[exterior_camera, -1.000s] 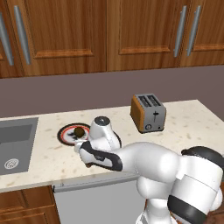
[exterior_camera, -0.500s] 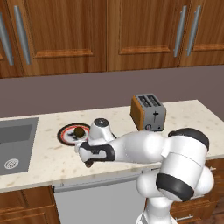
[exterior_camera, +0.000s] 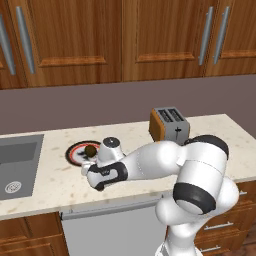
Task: Pick the avocado and bread from the counter and place them on the plate. Then pick the jam from the cabinet and place it next to the plate. Lastly close the cabinet door.
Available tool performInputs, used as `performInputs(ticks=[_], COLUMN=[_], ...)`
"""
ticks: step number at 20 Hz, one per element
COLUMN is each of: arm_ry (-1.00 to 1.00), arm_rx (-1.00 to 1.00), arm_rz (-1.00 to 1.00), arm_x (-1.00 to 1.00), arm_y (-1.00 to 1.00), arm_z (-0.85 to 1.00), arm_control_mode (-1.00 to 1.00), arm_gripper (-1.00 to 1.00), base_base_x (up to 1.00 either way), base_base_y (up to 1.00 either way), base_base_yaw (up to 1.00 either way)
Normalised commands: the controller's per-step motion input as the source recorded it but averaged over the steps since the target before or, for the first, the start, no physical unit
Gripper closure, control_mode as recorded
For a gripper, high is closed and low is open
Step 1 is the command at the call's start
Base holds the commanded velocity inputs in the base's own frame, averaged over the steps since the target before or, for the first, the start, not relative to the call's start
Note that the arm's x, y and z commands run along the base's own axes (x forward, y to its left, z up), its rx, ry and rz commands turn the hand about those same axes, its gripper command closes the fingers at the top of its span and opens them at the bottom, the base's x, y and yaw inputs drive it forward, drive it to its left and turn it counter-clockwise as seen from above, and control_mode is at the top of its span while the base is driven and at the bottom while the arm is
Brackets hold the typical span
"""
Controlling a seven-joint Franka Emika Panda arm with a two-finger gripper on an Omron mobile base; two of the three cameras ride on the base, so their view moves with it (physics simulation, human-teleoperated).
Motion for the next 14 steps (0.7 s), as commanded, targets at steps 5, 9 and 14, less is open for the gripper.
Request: performInputs(ticks=[5,9,14], arm_ry=[0.00,0.00,0.00], arm_rx=[0.00,0.00,0.00], arm_rz=[0.00,0.00,0.00], arm_x=[0.03,0.00,0.00], arm_y=[0.14,0.00,0.00], arm_z=[-0.21,-0.32,-0.26], arm_control_mode=[-1.00,-1.00,-1.00], arm_gripper=[1.00,1.00,1.00], base_base_x=[0.00,0.00,0.00], base_base_y=[0.00,0.00,0.00], base_base_yaw=[0.00,0.00,0.00])
